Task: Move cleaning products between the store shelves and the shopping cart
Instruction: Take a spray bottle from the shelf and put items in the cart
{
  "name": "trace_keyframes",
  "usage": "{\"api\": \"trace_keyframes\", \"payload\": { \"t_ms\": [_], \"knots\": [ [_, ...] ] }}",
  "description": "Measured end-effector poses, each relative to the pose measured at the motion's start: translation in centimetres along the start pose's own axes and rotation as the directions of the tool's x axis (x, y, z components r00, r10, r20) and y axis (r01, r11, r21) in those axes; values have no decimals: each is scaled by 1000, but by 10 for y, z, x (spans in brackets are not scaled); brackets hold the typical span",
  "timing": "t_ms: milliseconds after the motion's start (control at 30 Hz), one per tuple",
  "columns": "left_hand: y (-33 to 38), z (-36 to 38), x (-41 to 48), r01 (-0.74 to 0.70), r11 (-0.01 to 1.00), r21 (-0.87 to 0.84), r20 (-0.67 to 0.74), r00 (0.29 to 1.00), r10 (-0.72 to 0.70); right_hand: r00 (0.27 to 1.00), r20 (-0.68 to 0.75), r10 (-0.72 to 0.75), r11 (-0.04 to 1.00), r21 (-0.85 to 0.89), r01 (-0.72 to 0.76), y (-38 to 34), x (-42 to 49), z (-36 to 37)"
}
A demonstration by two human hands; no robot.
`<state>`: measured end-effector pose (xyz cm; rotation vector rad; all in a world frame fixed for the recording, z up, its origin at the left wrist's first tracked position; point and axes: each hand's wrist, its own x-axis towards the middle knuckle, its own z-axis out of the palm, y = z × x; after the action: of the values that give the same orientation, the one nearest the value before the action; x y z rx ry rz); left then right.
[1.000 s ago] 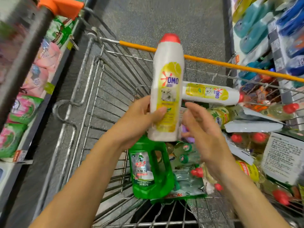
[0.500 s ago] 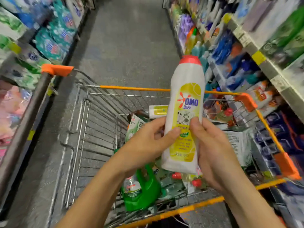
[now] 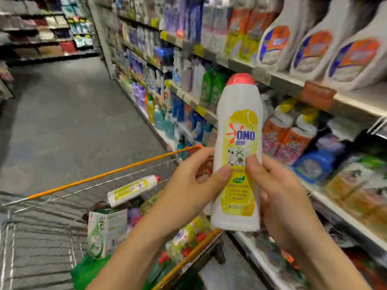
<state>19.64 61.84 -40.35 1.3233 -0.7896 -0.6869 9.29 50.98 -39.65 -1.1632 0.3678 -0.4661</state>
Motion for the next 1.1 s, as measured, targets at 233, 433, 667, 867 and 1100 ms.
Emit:
{"api": "trace_keyframes", "payload": {
  "t_ms": [233, 433, 667, 867, 1100],
  "knots": [
    [38, 125, 38, -92, 996, -12, 223, 971, 92, 962, -197, -186, 981, -86, 172, -83, -55, -92],
    [69, 224, 55, -210, 978, -17, 362, 910, 202, 910, -239, -339, 937, -168, 305, -157, -110, -153],
    [103, 291, 72, -273, 957, -98, 482, 828, 285, 847, -286, -448, 889, -248, 386, -214, -144, -187],
    [128, 312, 105, -278, 940, -199, 563, 752, 342, 758, -324, -566, 818, -329, 471, -242, -133, -198],
    [160, 321, 179, -329, 887, -325, 628, 626, 462, 621, -307, -721, 675, -511, 532, -289, -89, -201]
  ]
}}
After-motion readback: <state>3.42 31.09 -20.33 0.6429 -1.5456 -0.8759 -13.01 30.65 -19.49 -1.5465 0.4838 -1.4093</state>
